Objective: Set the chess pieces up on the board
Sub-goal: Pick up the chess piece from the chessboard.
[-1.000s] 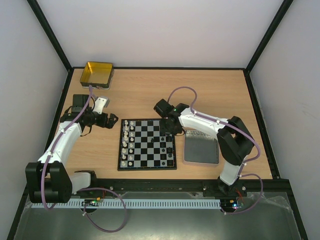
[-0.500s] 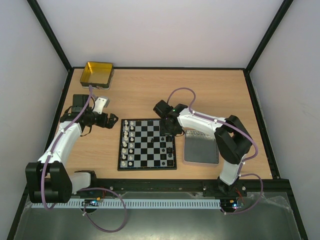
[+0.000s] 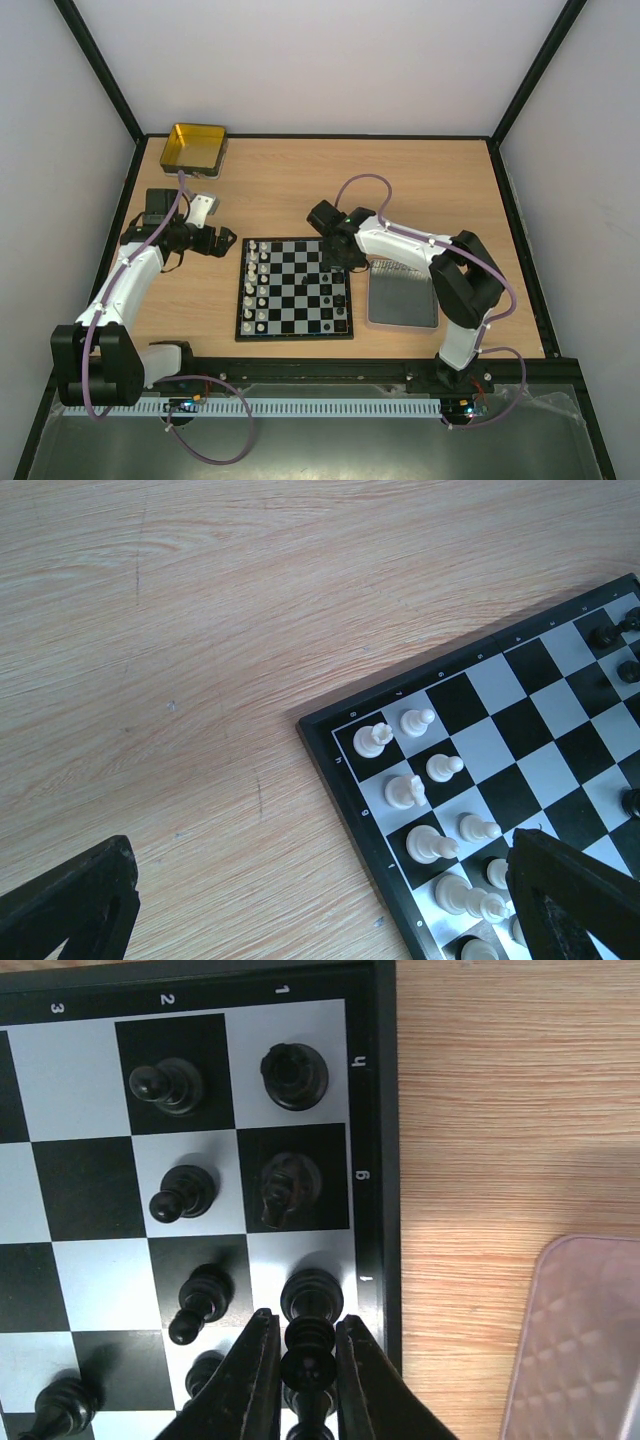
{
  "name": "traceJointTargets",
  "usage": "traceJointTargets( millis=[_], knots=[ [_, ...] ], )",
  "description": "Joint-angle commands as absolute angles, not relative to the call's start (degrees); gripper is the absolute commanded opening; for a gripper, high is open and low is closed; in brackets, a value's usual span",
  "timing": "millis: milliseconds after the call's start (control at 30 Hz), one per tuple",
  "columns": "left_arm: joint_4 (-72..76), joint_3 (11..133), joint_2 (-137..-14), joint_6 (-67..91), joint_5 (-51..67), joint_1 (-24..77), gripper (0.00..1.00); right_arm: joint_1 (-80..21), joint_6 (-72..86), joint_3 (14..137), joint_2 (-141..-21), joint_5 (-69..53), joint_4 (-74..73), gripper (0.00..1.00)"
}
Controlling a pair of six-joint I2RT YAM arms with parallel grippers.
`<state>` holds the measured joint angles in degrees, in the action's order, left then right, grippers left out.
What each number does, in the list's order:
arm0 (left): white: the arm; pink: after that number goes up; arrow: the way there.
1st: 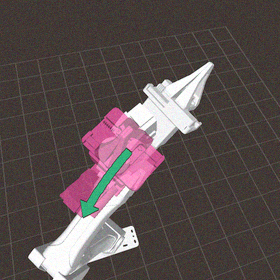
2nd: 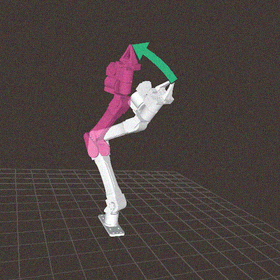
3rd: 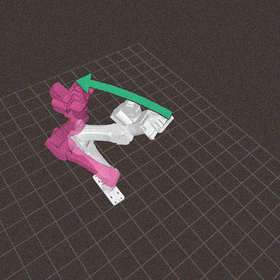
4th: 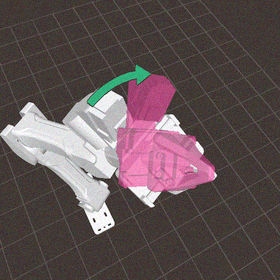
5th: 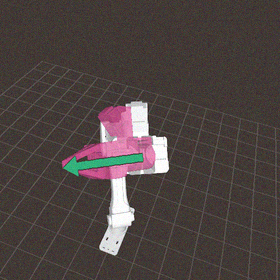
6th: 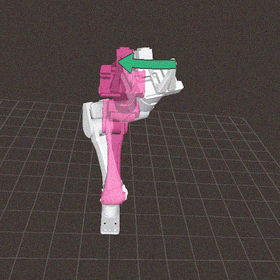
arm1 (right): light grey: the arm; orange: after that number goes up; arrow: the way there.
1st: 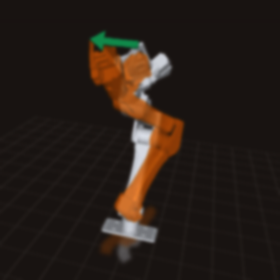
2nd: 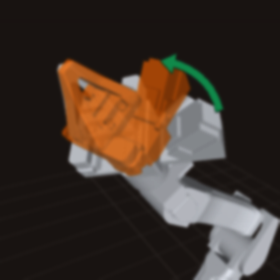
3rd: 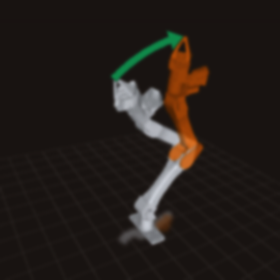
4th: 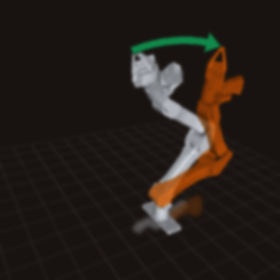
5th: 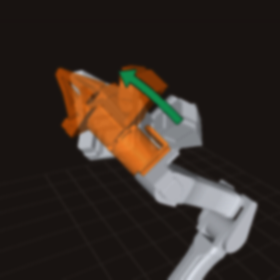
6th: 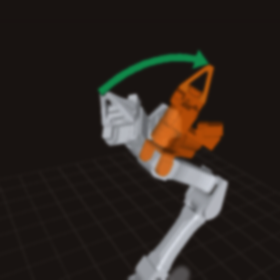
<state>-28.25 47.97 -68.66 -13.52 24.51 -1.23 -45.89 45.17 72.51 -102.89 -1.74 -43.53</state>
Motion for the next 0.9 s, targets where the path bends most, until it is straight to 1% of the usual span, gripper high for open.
traceJointTargets(
  millis=[0,267,567,867],
  knots=[
    [-29.4,48.7,-69.0,-13.9,25.2,-0.9,0.99,-45.8,44.7,74.9,-99.5,2.0,-48.0,0.13],
    [-29.4,48.7,-68.8,-13.9,25.1,-0.8,0.99,-45.8,45.4,74.4,-94.5,4.0,-51.2,0.13],
    [-29.3,48.7,-68.6,-13.8,25.0,-0.9,1.00,-46.6,47.3,69.0,-89.0,2.5,-51.7,0.13],
    [-29.3,48.7,-68.6,-13.8,25.0,-0.9,0.99,-48.9,48.6,66.2,-89.0,-0.2,-49.7,0.12]
  ],
)
